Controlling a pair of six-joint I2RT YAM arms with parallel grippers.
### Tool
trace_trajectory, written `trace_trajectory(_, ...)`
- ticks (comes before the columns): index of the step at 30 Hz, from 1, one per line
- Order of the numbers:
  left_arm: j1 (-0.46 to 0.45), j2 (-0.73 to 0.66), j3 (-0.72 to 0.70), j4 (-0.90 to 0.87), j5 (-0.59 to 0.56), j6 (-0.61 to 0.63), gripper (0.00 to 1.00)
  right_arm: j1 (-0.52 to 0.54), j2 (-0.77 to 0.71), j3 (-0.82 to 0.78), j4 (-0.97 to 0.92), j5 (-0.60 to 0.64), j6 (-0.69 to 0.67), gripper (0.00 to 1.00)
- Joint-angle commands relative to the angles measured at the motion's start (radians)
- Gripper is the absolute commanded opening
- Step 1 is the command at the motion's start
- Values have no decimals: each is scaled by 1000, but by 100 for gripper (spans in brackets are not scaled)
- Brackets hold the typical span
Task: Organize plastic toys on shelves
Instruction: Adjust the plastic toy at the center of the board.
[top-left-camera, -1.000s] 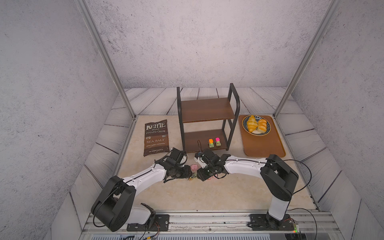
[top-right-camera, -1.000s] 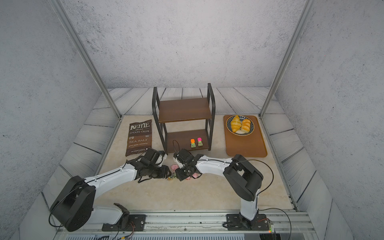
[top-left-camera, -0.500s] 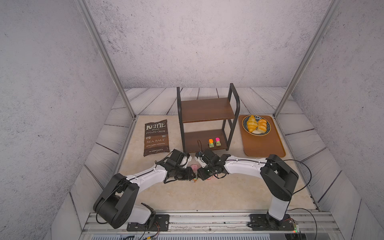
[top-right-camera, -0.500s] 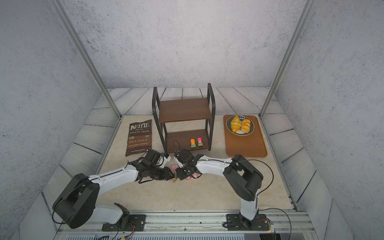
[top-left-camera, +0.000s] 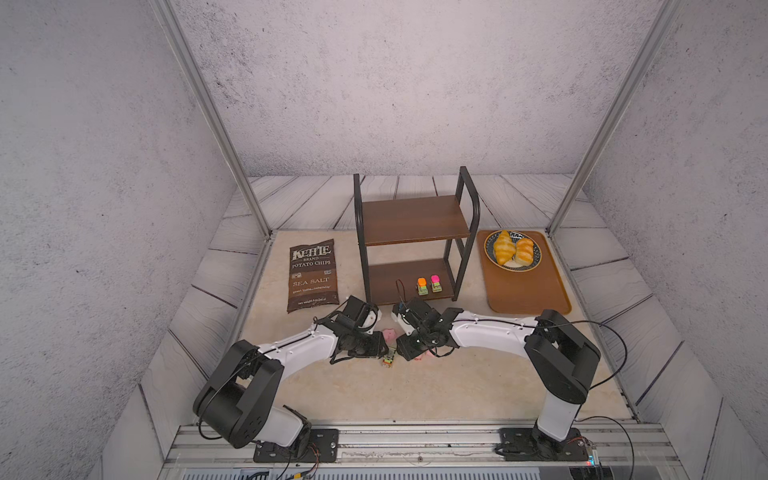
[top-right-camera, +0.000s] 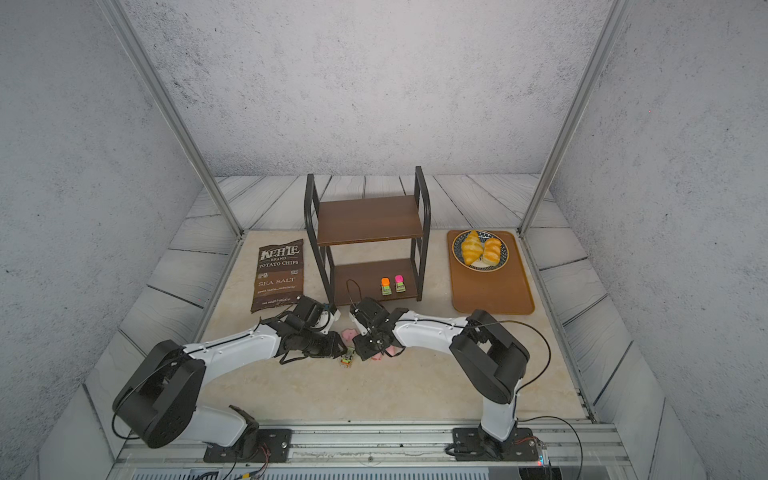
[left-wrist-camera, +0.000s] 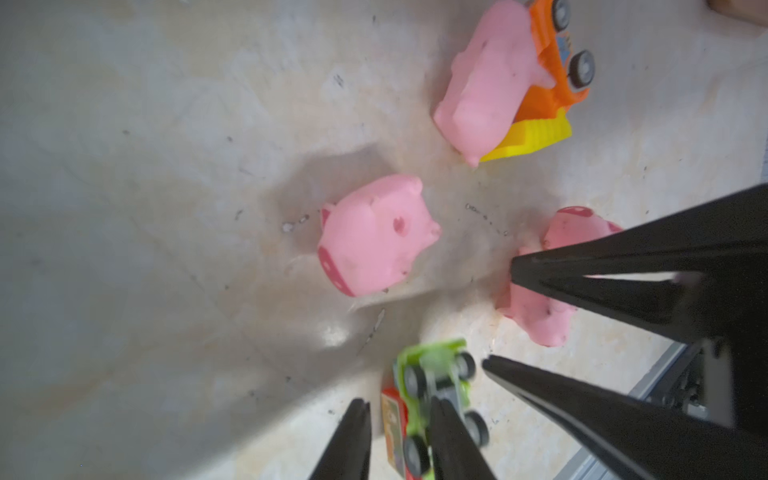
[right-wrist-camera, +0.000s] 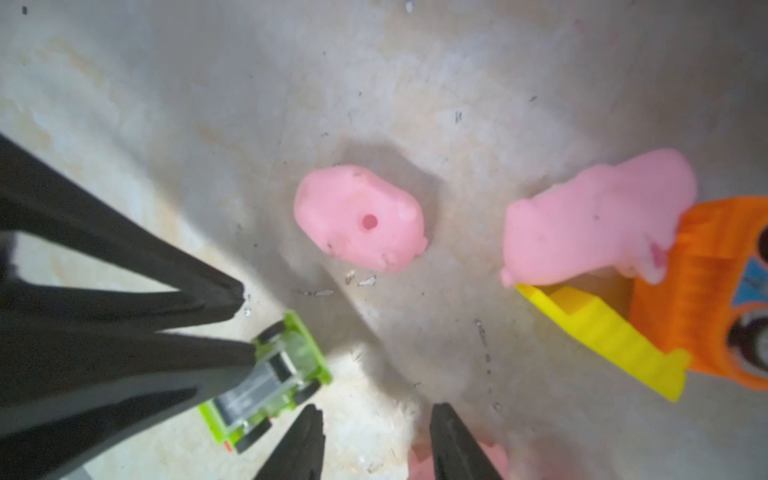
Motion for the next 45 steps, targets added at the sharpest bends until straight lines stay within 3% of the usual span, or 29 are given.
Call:
trace_trajectory(1, 2, 13, 6, -27, -37, 15, 26, 2, -78, -10, -32, 31, 3, 48)
trace_trajectory(4, 3, 1, -14, -42, -98, -5, 17, 1, -105, -14, -37, 43, 3, 48)
trace_trajectory(9, 2, -13, -57, -22, -125, -47, 16, 1, -113, -3, -63, 19, -5, 49)
trace_trajectory(12, 3, -25, -63, -16, -107, -52, 19, 2, -115, -20, -67, -18, -15, 50)
trace_trajectory(18, 4, -101, -38, -60, -115, -51, 29, 30, -128, -63, -36, -116, -55, 62)
trace_trajectory(27, 35, -191, -31, -126, -177, -48, 33, 98, -71, -2, -61, -73, -135, 72)
trace_trajectory(45, 67, -250, -58, -150, -192, -50, 33, 139, 124, 152, -109, -7, -159, 73)
